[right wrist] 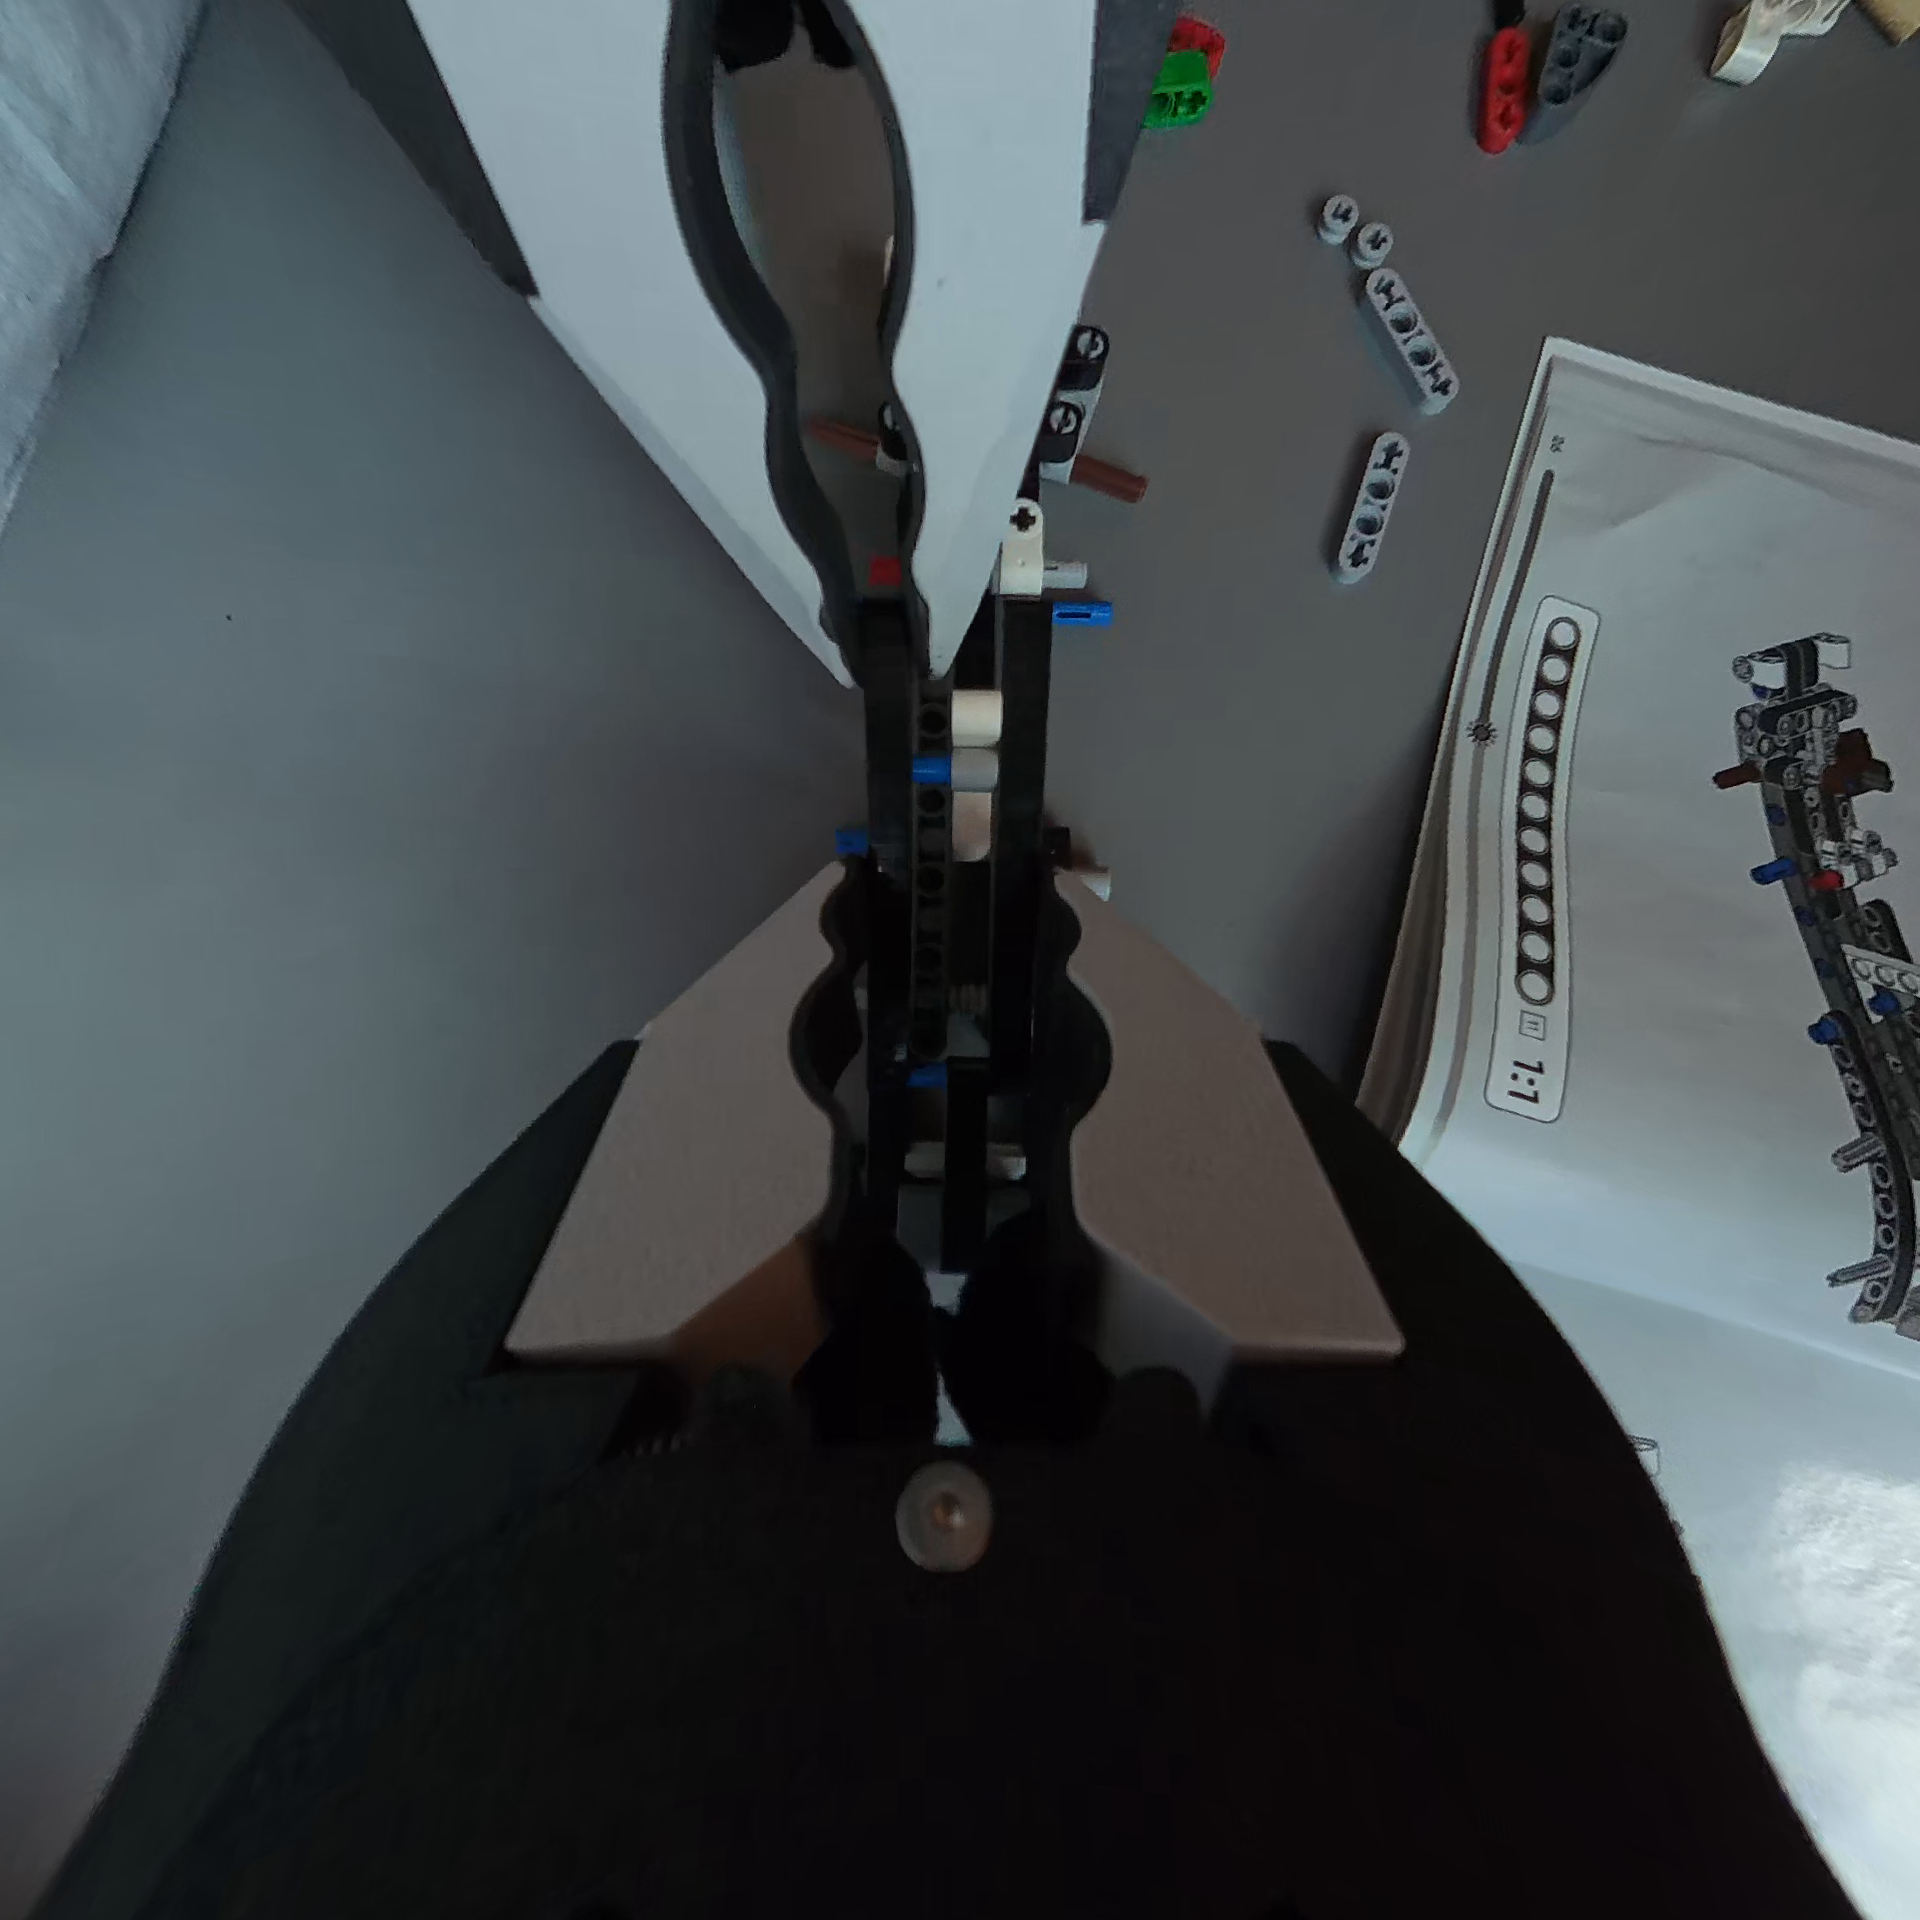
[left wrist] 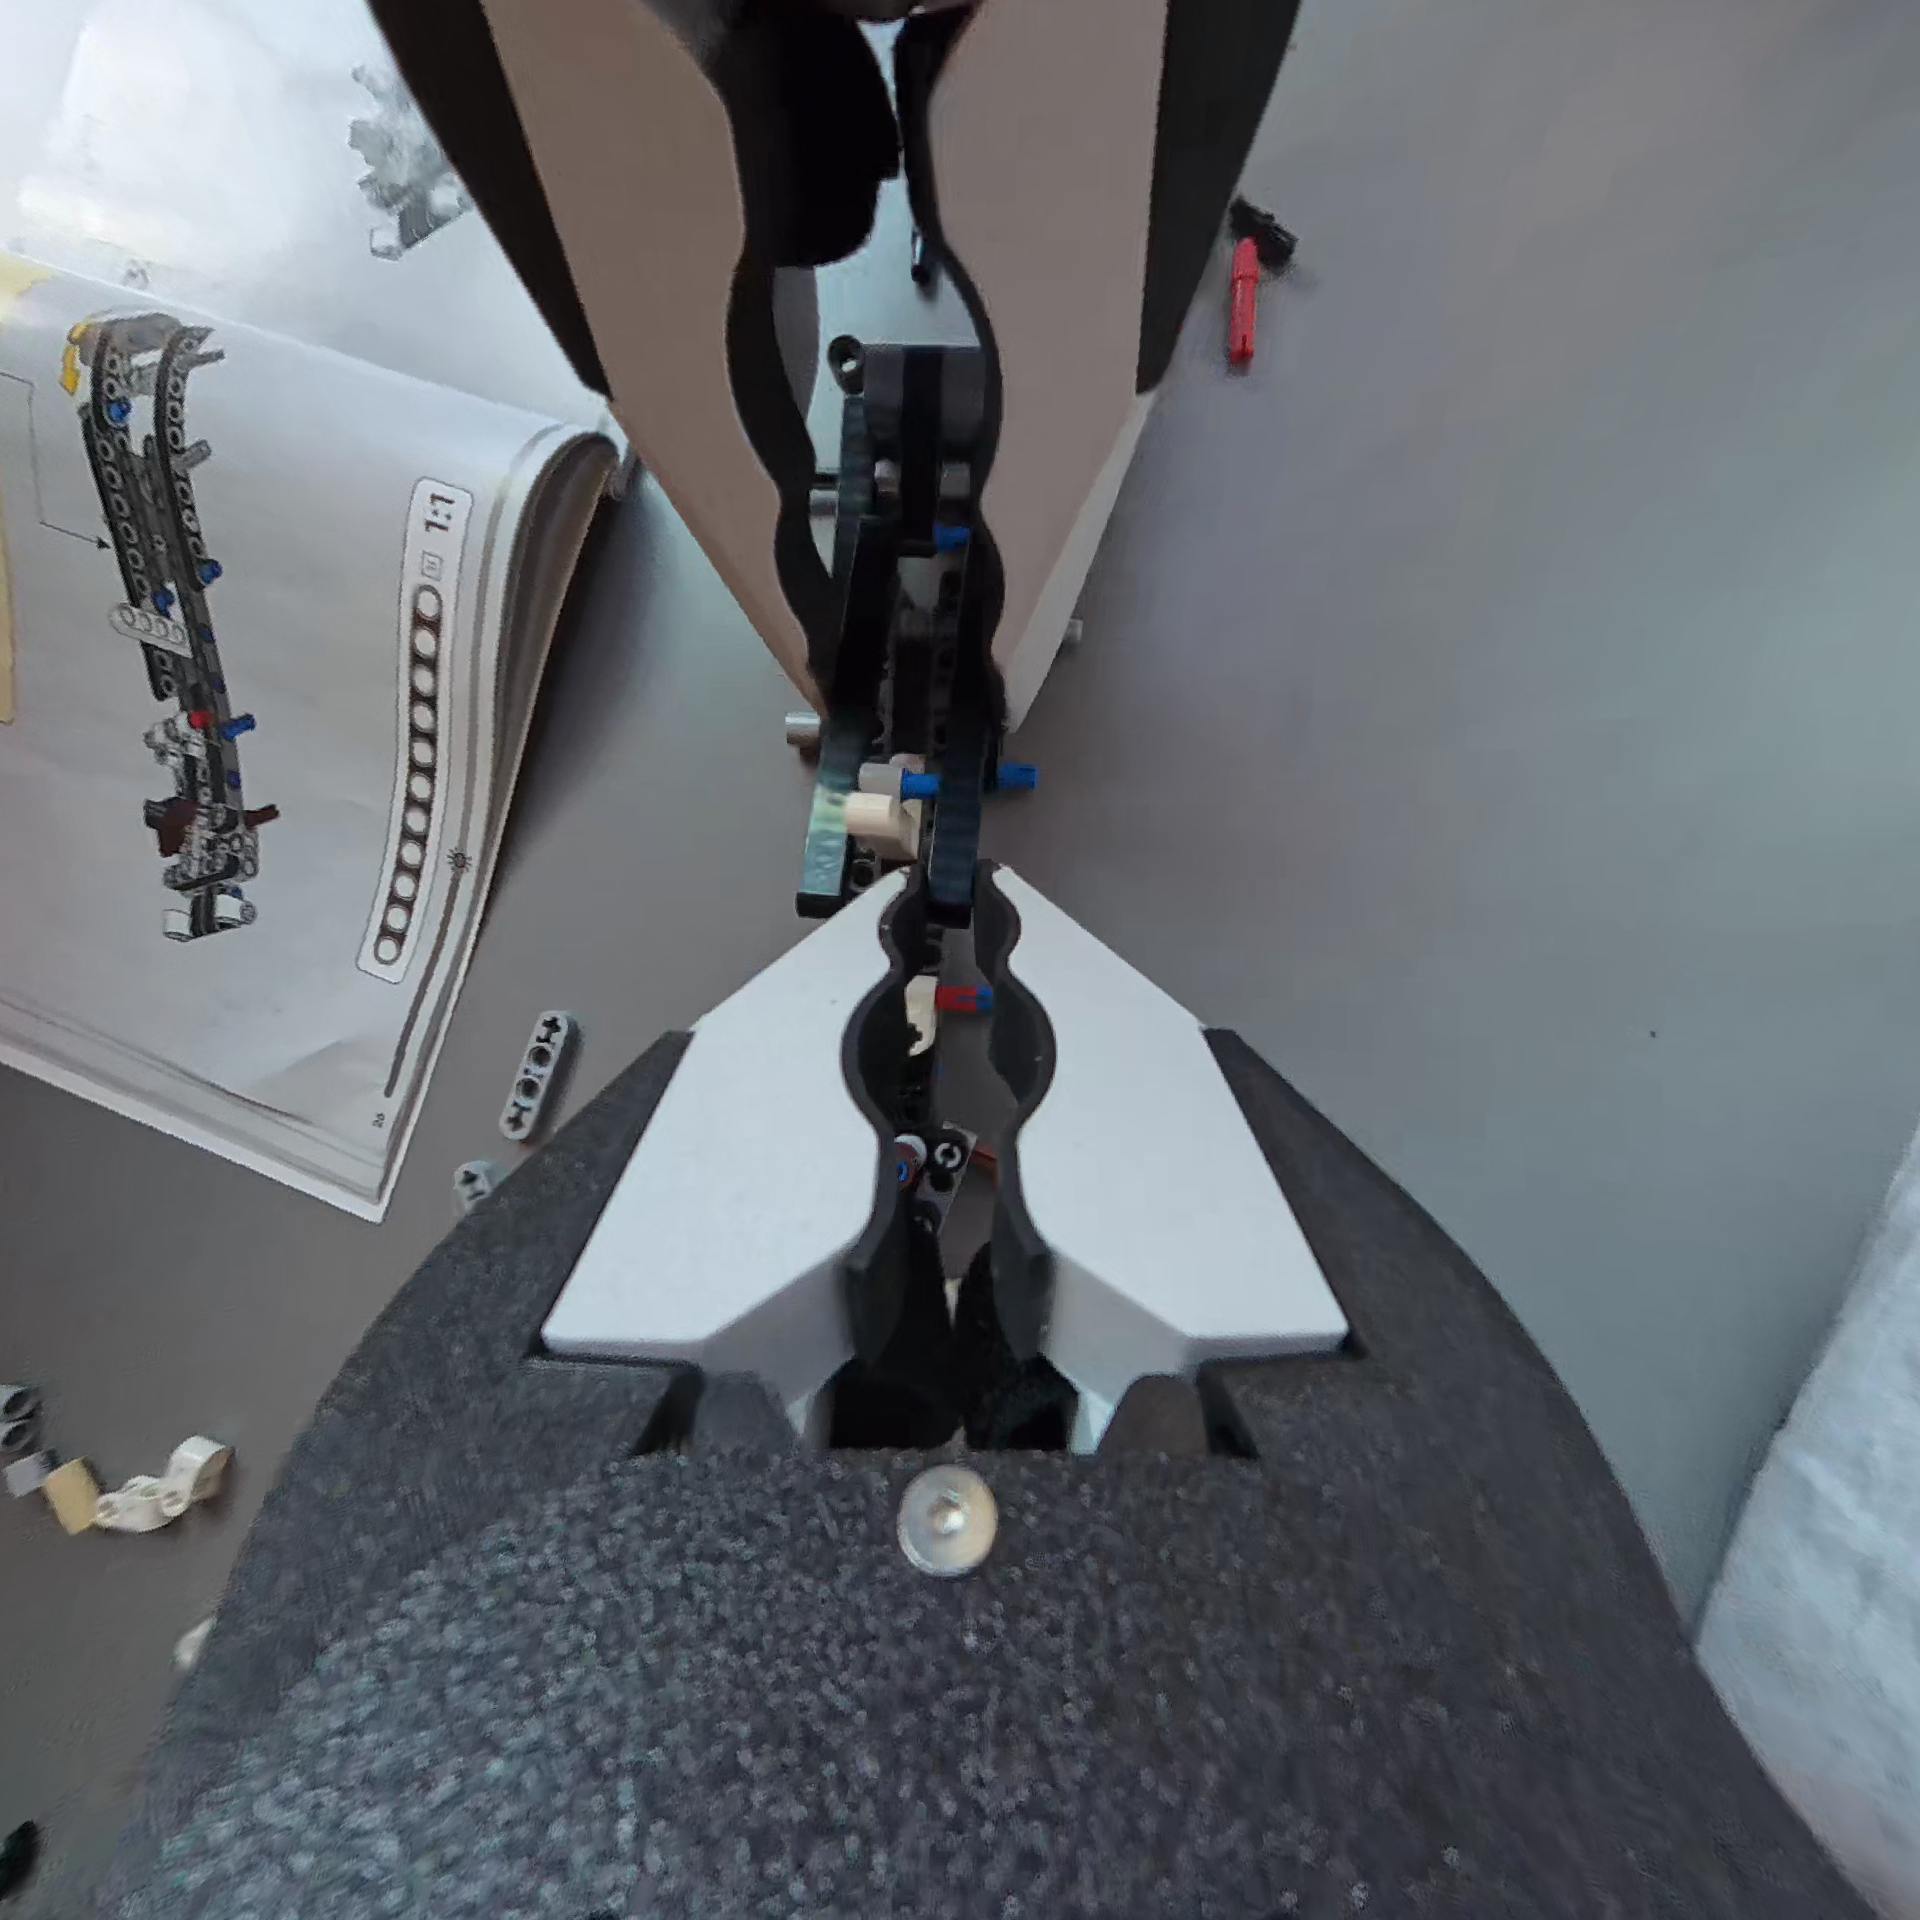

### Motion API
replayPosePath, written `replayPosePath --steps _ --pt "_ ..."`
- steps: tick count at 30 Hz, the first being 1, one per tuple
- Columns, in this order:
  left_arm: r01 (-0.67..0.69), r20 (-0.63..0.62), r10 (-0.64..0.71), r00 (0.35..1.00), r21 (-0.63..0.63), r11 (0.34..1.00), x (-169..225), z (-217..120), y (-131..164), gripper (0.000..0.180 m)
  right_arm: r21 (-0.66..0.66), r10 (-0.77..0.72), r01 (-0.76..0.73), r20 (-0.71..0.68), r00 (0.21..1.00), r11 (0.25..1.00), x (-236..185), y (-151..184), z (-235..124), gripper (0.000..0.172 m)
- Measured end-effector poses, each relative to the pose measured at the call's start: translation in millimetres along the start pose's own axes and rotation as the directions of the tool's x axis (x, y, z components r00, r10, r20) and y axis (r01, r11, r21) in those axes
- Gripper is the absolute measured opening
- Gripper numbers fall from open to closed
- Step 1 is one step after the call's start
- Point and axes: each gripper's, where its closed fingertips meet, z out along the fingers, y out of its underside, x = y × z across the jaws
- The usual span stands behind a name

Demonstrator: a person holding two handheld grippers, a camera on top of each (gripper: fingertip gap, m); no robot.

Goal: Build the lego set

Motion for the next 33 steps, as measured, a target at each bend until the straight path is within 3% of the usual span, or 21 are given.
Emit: replayPosePath --steps 4,9,14,17,24,33 --pt "-0.098 0.093 0.099 0.991 -0.012 0.995 -2 3 -2 0.007 -0.006 0.014 -0.014 0.009 1.000 1.000 2 3 -1 0.030" --pt "-0.111 0.119 0.107 0.987 0.031 0.993 -5 2 -7 0.008 -0.011 -0.010 0.010 -0.006 1.000 1.000 3 5 -4 0.030" --pt "-0.056 0.159 0.022 0.987 0.213 0.975 -18 -20 -22 0.046 0.006 -0.012 0.012 -0.016 1.000 1.000 6 4 -6 0.030" --pt "-0.024 0.093 0.005 0.996 0.201 0.979 -19 -14 -21 0.061 0.009 -0.023 0.023 -0.003 1.000 1.000 2 3 -3 0.030" --pt "-0.028 -0.069 0.038 0.997 0.142 0.989 -11 12 -21 0.049 0.036 -0.050 0.050 -0.004 0.999 0.998 -1 -4 -7 0.030" --pt "-0.090 -0.051 0.100 0.994 0.162 0.983 -11 17 -22 0.033 0.100 -0.002 0.001 0.014 1.000 0.995 3 -7 -10 0.031"
